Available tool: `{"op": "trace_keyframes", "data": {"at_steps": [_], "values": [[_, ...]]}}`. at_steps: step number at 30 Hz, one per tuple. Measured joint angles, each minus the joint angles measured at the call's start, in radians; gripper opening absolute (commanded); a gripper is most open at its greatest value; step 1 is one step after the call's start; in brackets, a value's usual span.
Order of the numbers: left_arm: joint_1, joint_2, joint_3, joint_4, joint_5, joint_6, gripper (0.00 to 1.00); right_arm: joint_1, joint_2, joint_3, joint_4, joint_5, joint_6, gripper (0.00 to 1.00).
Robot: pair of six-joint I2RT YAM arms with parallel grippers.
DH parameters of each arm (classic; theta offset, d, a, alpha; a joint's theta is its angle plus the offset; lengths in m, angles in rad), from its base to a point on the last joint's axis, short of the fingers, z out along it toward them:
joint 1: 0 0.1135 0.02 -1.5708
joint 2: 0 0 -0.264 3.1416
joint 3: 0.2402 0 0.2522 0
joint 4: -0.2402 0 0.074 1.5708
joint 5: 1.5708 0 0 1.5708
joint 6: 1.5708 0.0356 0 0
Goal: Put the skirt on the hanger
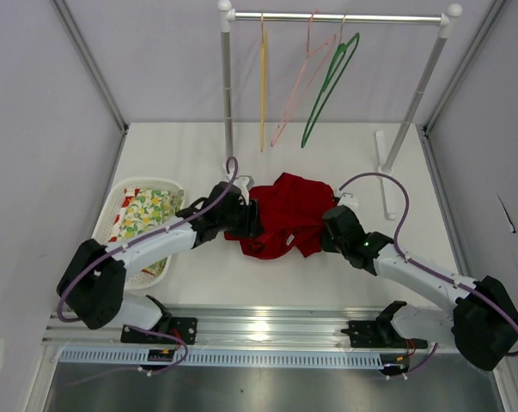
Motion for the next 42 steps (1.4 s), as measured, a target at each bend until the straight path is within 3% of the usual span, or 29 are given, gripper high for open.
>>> {"op": "trace_keyframes", "data": {"at_steps": [9, 15, 17, 21, 25, 34, 42], "values": [[-0.042, -0.216, -0.076, -0.095, -0.095, -0.006, 0.6, 0.0, 0.0, 0.0, 0.0, -0.006, -0.007, 0.03], [-0.062, -0.244, -0.16, -0.114, -0.152, -0.034, 0.63, 0.001, 0.0, 0.0, -0.001, -0.012, -0.006, 0.09], [-0.069, -0.232, -0.201, -0.106, -0.157, -0.044, 0.64, 0.003, 0.0, 0.0, -0.002, -0.013, -0.006, 0.16], [-0.07, -0.16, -0.225, -0.066, -0.156, -0.062, 0.63, 0.013, -0.004, 0.003, -0.017, -0.024, -0.004, 0.41], [-0.07, -0.074, -0.221, -0.011, -0.156, -0.071, 0.62, 0.014, -0.048, 0.006, -0.057, -0.047, -0.005, 0.54], [-0.07, -0.018, -0.134, -0.002, -0.159, -0.068, 0.62, 0.019, -0.247, 0.069, -0.169, -0.121, 0.012, 0.56], [-0.07, -0.019, -0.081, -0.019, -0.173, -0.05, 0.62, 0.023, -0.249, 0.161, -0.211, -0.127, 0.006, 0.58]]}}
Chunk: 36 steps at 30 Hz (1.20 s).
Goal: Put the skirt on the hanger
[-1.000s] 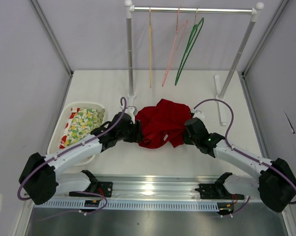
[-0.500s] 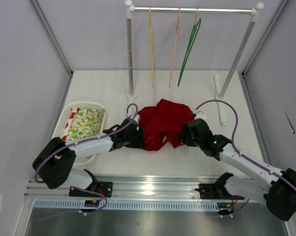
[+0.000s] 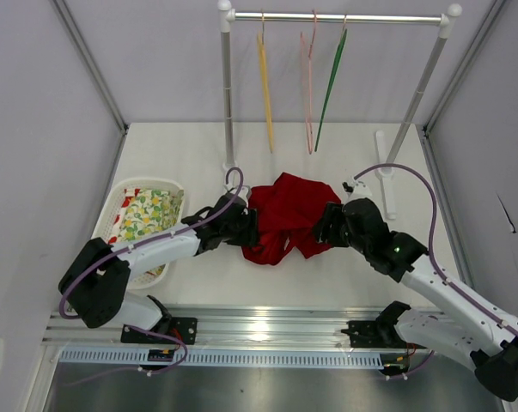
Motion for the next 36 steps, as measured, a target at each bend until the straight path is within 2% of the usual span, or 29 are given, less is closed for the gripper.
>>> {"op": "trace_keyframes", "data": {"at_steps": [10, 16, 20, 36], "values": [[0.005, 0.008, 0.018, -0.015, -0.01, 0.019, 0.62, -0.043, 0.048, 0.011, -0.064, 0.04, 0.011, 0.59], [0.006, 0.014, 0.018, -0.015, -0.009, 0.019, 0.62, -0.066, 0.043, -0.004, -0.079, 0.067, 0.048, 0.56], [0.006, 0.014, 0.018, -0.015, -0.009, 0.019, 0.62, -0.115, 0.032, -0.032, -0.086, 0.056, 0.066, 0.52], [0.006, 0.035, 0.02, -0.014, -0.002, 0.019, 0.61, -0.122, 0.025, -0.112, -0.044, -0.049, 0.108, 0.52]]}}
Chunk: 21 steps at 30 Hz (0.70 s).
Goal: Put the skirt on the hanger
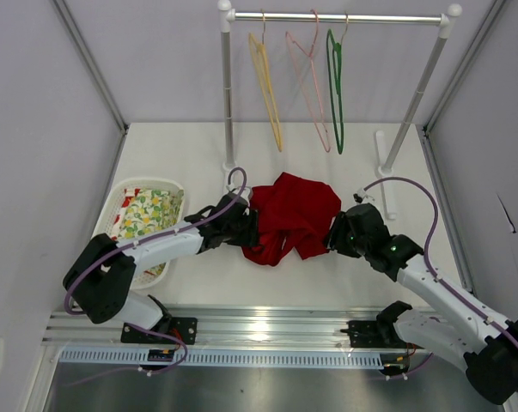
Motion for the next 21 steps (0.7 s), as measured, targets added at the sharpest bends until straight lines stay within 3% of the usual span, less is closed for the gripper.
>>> {"op": "trace_keyframes", "data": {"at_steps": [10, 21], "values": [[0.0, 0.015, 0.004, 0.0, 0.011, 0.001, 0.61, 0.036, -0.039, 0.0, 0.006, -0.008, 0.019, 0.5], [0.0, 0.026, 0.011, 0.0, 0.012, 0.008, 0.62, 0.072, -0.006, -0.037, 0.028, 0.007, 0.032, 0.54]]}}
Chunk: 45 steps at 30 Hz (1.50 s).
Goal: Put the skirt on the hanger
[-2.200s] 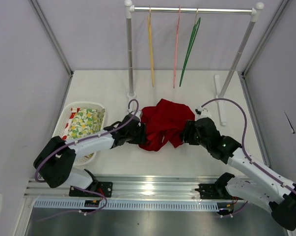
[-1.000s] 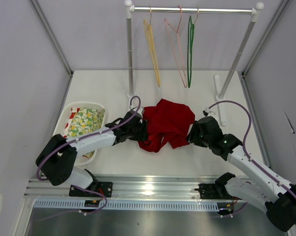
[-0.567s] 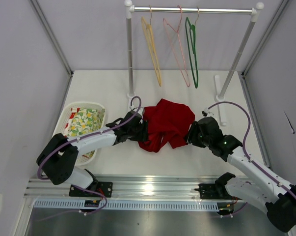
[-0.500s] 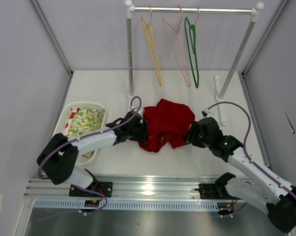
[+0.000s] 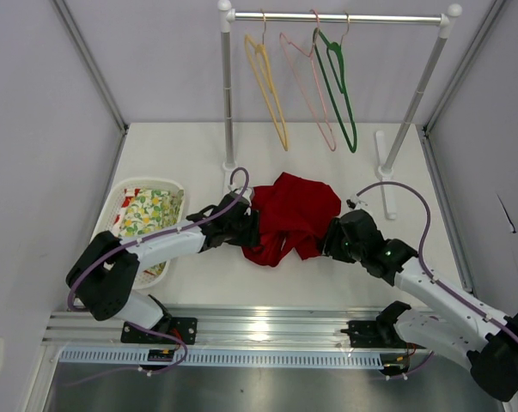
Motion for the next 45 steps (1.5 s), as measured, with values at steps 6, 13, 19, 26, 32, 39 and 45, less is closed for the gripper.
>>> {"op": "trace_keyframes", "data": {"at_steps": [6, 13, 19, 26, 32, 39, 45], "values": [[0.004, 0.005, 0.0, 0.002, 0.003, 0.0, 0.61, -0.026, 0.069, -0.047, 0.105, -0.01, 0.0, 0.54], [0.037, 0.013, 0.0, 0.003, 0.024, 0.008, 0.31, -0.114, 0.08, -0.156, 0.336, -0.077, -0.01, 0.0], [0.094, 0.013, 0.011, -0.011, 0.037, 0.019, 0.16, -0.29, -0.009, -0.242, 0.533, -0.248, -0.045, 0.0], [0.116, 0.029, 0.103, -0.055, 0.036, 0.025, 0.0, -0.389, -0.178, -0.271, 0.789, -0.605, -0.092, 0.0], [0.13, 0.089, 0.167, -0.085, 0.034, 0.027, 0.0, -0.391, -0.175, -0.225, 0.92, -0.871, -0.063, 0.0], [0.138, 0.137, 0.188, -0.071, 0.103, 0.026, 0.0, -0.398, -0.109, -0.145, 1.059, -1.046, 0.075, 0.0], [0.14, 0.146, 0.19, -0.011, 0.16, 0.023, 0.0, -0.417, 0.018, -0.031, 1.156, -1.109, 0.179, 0.0]]}}
